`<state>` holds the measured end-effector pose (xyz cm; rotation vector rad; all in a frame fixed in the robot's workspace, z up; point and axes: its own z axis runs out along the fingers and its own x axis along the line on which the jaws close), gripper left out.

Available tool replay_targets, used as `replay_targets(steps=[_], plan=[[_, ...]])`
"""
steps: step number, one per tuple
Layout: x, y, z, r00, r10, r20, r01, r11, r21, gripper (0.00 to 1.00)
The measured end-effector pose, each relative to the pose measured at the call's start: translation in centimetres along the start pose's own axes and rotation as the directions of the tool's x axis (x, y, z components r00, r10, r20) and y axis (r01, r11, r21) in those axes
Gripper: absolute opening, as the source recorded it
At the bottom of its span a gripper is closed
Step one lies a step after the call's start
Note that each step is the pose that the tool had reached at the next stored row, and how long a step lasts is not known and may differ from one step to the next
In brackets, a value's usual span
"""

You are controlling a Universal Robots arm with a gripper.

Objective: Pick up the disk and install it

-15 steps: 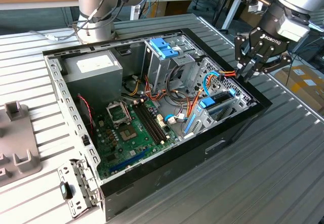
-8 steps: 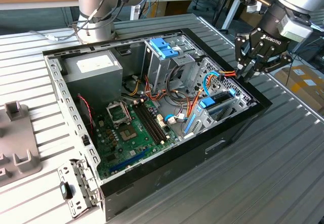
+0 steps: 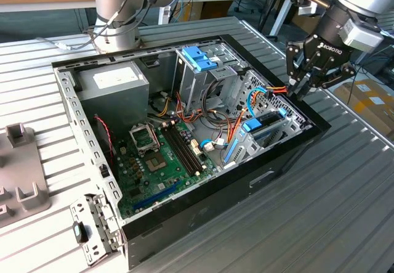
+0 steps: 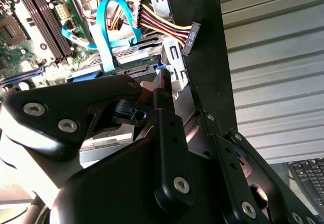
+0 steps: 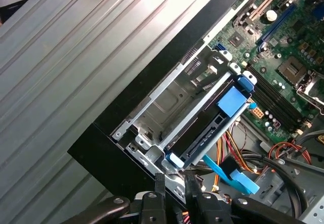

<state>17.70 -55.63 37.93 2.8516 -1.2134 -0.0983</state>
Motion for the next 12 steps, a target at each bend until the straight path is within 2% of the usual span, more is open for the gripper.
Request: replay_targets(steps=[5,8,12], plan=[[0.00,0.00,0.00,0.9994,-0.034,-0.0021,0.034,0.9994,-0.0015,0.30],[0.00,0.00,0.02,0.9973,-0.073,-0.0045,0.073,0.9973,-0.0033,0.30],[0.16,-0.40,0.05,0.9969,-0.078,-0.0047,0.078,0.9969,-0.0033,0.30]])
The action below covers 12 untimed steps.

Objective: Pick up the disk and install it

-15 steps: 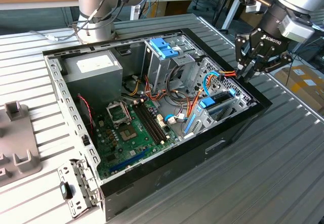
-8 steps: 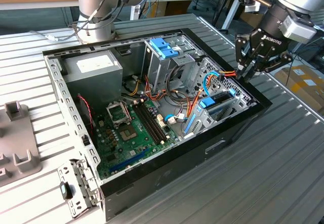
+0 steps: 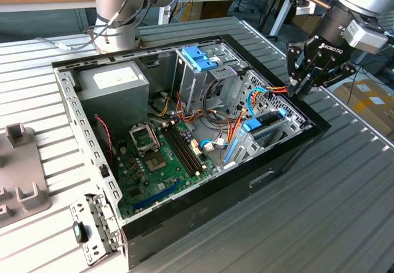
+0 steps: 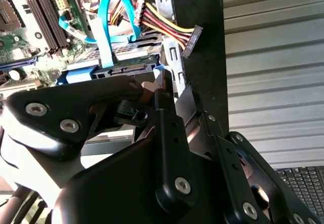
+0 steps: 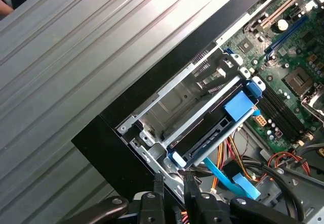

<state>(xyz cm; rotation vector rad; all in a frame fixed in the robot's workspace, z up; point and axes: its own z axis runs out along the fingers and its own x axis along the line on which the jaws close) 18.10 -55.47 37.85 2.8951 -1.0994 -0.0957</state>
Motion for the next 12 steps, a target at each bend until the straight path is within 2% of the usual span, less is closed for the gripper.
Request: replay_targets(steps=[5,8,12], plan=[[0.02,-0.35,0.06,1.0000,0.000,0.0000,0.000,1.0000,-0.0001,0.30],[-0.29,-0.76,0.19,1.0000,0.000,0.0000,0.000,1.0000,-0.0001,0.30],[-0.48,-1.01,0.29,1.0000,0.000,0.0009,0.000,1.0000,0.0009,0.30]])
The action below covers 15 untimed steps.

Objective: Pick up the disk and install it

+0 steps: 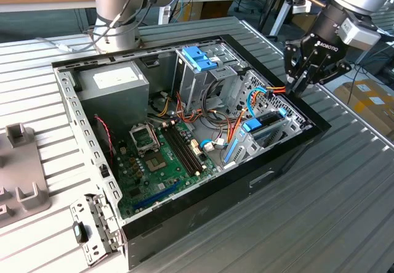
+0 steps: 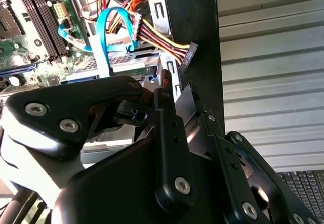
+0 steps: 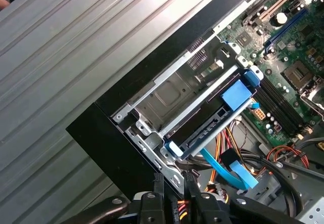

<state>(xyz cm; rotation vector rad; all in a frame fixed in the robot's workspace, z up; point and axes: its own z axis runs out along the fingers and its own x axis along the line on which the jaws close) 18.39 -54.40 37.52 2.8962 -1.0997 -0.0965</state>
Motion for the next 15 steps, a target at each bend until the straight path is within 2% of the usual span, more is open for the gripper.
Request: replay_targets(steps=[15], plan=[[-0.31,-0.66,0.37,1.0000,0.000,0.0030,0.000,1.0000,0.0034,0.30]])
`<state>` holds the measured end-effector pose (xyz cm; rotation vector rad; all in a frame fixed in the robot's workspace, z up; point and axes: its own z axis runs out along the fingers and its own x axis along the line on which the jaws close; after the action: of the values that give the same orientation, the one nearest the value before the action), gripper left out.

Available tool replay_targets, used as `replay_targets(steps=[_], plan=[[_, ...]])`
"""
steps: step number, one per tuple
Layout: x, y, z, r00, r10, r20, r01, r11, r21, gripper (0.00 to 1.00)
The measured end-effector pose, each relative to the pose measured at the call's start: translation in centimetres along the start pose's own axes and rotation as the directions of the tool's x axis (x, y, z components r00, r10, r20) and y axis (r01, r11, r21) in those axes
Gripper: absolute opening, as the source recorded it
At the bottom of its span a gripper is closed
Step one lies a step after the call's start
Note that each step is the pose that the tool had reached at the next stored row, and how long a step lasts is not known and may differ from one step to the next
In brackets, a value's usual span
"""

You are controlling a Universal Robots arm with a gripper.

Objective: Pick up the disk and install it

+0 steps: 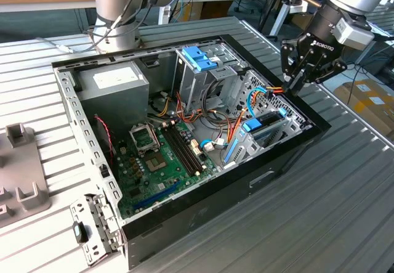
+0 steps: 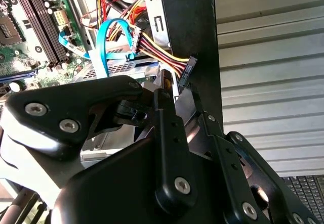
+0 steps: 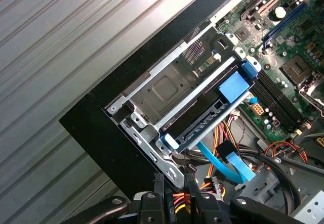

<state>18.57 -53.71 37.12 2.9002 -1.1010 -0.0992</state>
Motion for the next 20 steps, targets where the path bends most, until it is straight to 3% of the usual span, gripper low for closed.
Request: replay_targets(steps=[15,20], plan=[[-0.16,-0.81,0.61,1.0000,0.000,0.0012,0.000,1.0000,0.0013,0.30],[0.24,-1.28,0.60,1.0000,0.000,0.0013,0.000,1.0000,0.0015,0.30]])
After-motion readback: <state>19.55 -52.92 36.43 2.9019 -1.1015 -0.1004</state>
